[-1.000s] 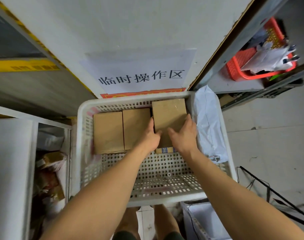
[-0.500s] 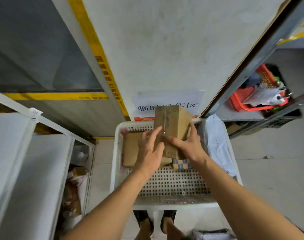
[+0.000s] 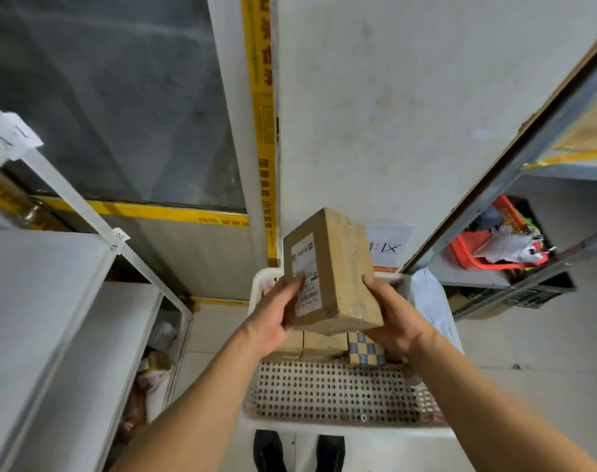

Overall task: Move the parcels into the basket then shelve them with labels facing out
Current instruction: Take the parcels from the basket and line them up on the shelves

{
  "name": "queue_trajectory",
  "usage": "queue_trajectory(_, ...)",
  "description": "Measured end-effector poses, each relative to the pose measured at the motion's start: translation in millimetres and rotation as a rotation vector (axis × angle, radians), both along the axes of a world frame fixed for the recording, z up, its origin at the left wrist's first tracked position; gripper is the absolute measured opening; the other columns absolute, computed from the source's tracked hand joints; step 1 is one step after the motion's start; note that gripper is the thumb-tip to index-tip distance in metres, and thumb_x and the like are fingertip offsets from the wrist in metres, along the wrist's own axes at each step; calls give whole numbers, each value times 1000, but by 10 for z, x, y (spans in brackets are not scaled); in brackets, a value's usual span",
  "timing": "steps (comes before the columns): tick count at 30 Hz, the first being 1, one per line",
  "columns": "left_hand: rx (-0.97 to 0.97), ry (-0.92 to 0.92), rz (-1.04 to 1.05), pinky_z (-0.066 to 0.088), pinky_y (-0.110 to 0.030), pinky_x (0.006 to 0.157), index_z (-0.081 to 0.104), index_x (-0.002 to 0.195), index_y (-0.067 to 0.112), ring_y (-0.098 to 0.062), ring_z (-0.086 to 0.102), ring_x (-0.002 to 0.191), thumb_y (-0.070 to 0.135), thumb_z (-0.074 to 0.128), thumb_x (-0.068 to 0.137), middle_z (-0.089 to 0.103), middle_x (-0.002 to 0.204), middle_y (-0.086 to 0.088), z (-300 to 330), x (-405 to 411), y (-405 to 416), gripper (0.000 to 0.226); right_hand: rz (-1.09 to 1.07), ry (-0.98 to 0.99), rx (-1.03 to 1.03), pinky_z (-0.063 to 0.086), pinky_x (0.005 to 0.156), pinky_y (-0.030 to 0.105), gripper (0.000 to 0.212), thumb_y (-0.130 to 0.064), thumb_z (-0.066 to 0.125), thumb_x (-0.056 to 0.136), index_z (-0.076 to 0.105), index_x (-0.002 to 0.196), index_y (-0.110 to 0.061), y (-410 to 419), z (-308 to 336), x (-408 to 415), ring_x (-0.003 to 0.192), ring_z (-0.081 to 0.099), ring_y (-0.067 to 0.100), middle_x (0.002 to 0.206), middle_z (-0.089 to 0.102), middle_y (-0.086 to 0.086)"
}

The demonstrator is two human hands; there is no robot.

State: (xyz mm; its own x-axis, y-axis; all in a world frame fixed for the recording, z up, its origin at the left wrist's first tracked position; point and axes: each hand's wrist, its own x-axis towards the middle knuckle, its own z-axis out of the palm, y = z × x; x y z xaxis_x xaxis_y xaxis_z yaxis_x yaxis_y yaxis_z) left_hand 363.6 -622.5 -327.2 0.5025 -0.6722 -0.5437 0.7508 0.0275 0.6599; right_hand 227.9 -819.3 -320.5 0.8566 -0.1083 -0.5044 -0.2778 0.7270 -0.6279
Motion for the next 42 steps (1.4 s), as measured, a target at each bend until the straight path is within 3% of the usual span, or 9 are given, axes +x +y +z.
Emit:
queue_trajectory(7,126,-242,28,53,-46,108,64,113,39,-20,71,117,32,66,104,78,115,8,50,63,242,12,-38,71,-680,57,103,50,50,-29,57,109,45,157,-36,202,166,76,123,68,32,130,73,2)
queue_trajectory(12,289,-467,-49,58,-46,102,66,108,46,-15,72,112,52,63,102,74,127,5,67,118,364,9,132,50,-675,59,98,45,88,-38,88,85,40,159,-42,346,255,159,119,72,20,136,69,-3)
queue_trajectory(16,634,-939,-77,53,-42,105,60,125,21,-22,58,126,61,74,89,53,137,-3,265,305,472,55,283,55,-794,61,96,45,89,-34,90,72,50,152,-36,227,457,288,117,72,21,142,63,2)
queue_trajectory(21,607,-1028,-181,23,-48,129,8,168,33,-17,14,160,59,91,71,8,175,6,674,442,638,130,712,-3,-1045,49,112,49,78,-43,85,74,57,147,-41,-41,981,638,122,66,16,135,68,-8)
queue_trajectory(26,570,-922,-584,40,-44,122,37,160,42,-14,45,147,60,97,58,43,165,6,933,470,817,119,1191,-63,-1165,48,106,28,78,-40,90,72,61,145,-40,202,1376,975,113,66,0,126,69,-23)
queue_trajectory(29,581,-826,-627,55,-39,106,58,143,34,-9,70,116,48,98,68,72,131,11,976,369,964,87,1225,-180,-1154,53,99,23,69,-29,90,81,62,144,-31,396,1404,1102,113,68,3,127,71,-15)
queue_trajectory(35,730,-702,-93,56,-23,86,59,139,41,1,68,104,66,91,67,70,126,17,878,98,1621,82,643,-297,-1334,35,117,33,96,-59,84,81,39,160,-30,811,1135,1220,147,43,18,161,44,-4)
queue_trajectory(38,688,-600,267,57,-34,97,60,137,44,-9,70,110,68,90,67,70,126,15,822,-61,1943,80,504,-318,-1099,33,123,40,112,-60,85,79,23,166,-27,1165,1086,1233,147,40,14,161,41,-9)
queue_trajectory(42,519,-565,672,61,-39,95,55,145,32,-15,76,107,63,92,69,76,124,6,901,-211,2246,90,448,-340,-880,40,120,45,95,-51,89,79,34,154,-34,1797,1084,1241,138,49,11,141,54,-21)
